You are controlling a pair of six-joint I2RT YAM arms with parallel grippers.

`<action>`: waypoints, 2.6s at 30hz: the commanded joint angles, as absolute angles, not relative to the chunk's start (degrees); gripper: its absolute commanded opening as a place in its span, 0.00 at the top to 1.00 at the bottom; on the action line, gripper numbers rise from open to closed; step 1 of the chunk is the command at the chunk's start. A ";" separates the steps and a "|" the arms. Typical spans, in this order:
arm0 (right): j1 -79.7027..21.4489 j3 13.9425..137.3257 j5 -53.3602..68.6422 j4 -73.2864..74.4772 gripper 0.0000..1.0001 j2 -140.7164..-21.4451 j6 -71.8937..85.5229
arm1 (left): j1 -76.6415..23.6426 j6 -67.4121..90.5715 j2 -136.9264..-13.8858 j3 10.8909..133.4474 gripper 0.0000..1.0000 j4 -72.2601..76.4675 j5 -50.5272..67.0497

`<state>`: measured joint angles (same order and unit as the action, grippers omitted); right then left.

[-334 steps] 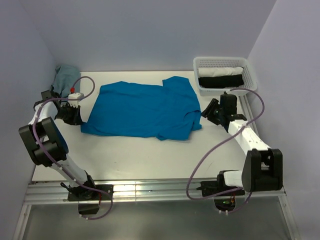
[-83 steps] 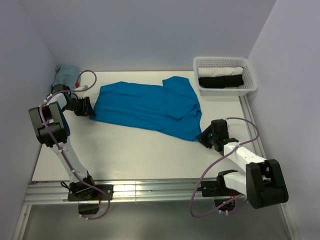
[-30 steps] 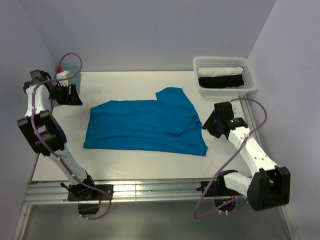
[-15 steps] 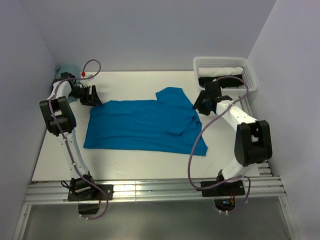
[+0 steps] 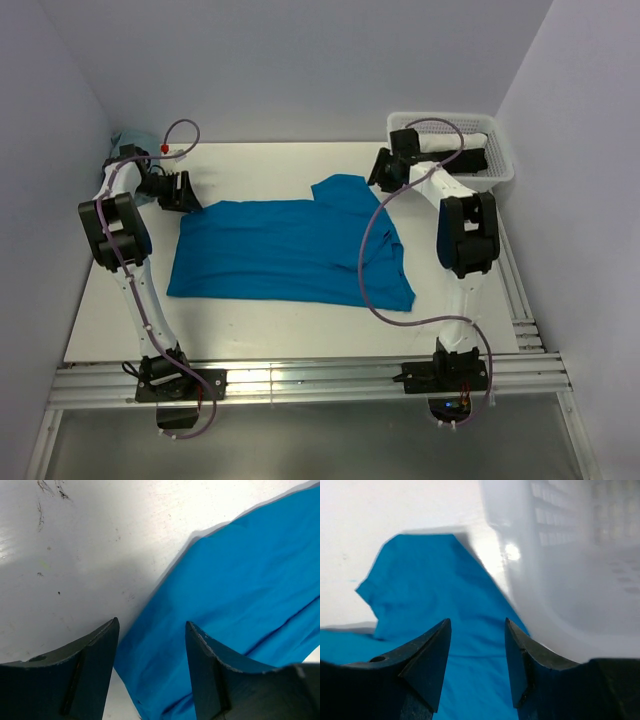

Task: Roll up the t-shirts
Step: Fold the tshirt

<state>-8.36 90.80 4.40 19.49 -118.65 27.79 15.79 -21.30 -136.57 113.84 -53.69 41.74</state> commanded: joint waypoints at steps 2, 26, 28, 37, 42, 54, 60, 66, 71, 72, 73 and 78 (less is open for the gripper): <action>-8.26 103.06 4.22 24.16 0.45 -124.00 25.31 | 15.38 -22.76 -137.20 115.66 0.40 -54.84 40.96; -14.68 120.58 -7.91 37.70 0.47 -139.92 24.70 | 14.68 -23.99 -136.23 113.55 0.52 -54.76 41.49; -14.68 120.76 -7.65 37.27 0.52 -140.01 24.87 | 14.68 -24.17 -136.23 113.55 0.58 -54.84 41.75; -14.68 113.04 -9.40 29.28 0.87 -132.55 25.31 | 14.68 -24.08 -133.86 113.29 0.93 -53.70 44.56; -14.68 104.78 -10.46 23.65 0.98 -124.29 25.22 | 14.59 -24.69 -129.12 109.52 0.98 -49.13 45.97; -15.90 88.08 -11.69 18.19 1.00 -107.85 26.81 | 14.41 -35.76 -123.84 104.68 0.99 -51.06 42.45; -17.84 78.32 -13.53 18.19 1.00 -100.91 28.74 | 14.50 -42.88 -120.24 99.59 1.00 -54.84 38.32; -20.65 68.66 -16.17 18.19 1.00 -93.88 31.20 | 14.59 -47.11 -114.09 90.72 1.00 -53.35 34.98; -21.71 60.83 -17.40 18.45 1.00 -86.84 33.92 | 14.68 -48.34 -109.87 84.30 1.00 -50.81 32.44; -21.80 59.78 -17.49 18.54 1.00 -86.05 34.53 | 14.76 -48.60 -109.34 82.81 1.00 -50.02 31.82; -21.80 57.76 -17.40 18.46 1.00 -84.39 34.80 | 14.85 -48.60 -108.64 82.27 1.00 -49.75 31.47; -22.24 52.65 -16.44 18.19 1.00 -81.57 37.08 | 15.12 -48.52 -107.84 79.99 0.98 -49.22 30.32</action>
